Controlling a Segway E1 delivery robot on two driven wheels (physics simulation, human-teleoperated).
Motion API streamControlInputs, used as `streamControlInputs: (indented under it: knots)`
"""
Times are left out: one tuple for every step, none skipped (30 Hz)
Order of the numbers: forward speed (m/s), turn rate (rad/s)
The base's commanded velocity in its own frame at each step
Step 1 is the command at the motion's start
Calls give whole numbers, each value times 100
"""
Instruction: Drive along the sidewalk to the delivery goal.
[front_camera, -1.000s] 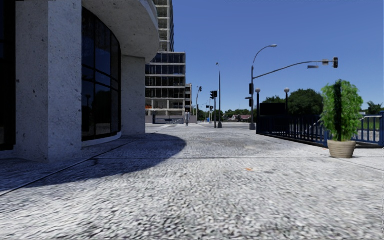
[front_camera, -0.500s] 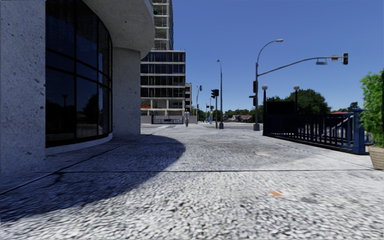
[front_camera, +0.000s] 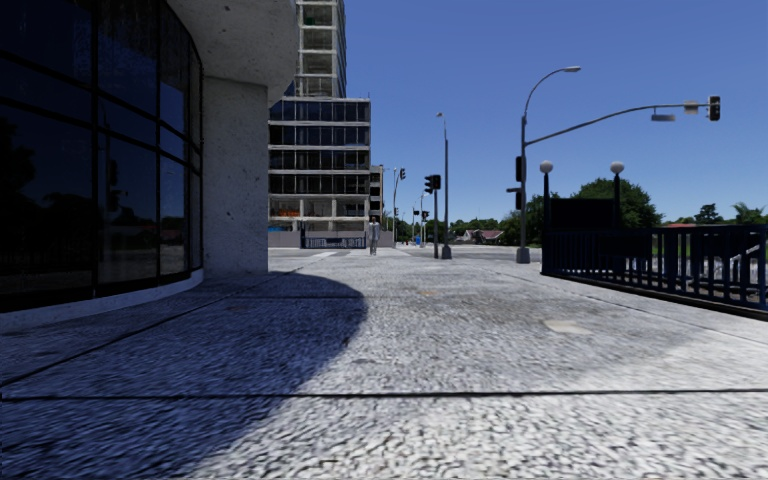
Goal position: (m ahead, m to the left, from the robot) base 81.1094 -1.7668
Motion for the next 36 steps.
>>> streamControlInputs:
  knots:
    - [200, 0]
    - [200, 0]
    - [200, 0]
    - [200, 0]
    - [200, 0]
    - [200, 0]
    - [200, 0]
    - [200, 0]
    - [200, 0]
    - [200, 0]
    - [200, 0]
    - [200, 0]
    - [200, 0]
    - [200, -3]
    - [200, -3]
    - [200, -14]
    - [200, -19]
    - [200, -23]
    - [200, -26]
    - [200, -26]
    - [200, -28]
    - [200, -30]
    - [200, -32]
    - [200, -37]
    - [200, -37]
    - [200, -39]
    - [200, -39]
    - [200, -39]
    - [200, -39]
    - [200, -39]
    - [200, -39]
    - [200, -39]
    - [200, -39]
    - [200, -39]
    - [200, -39]
    - [200, -39]
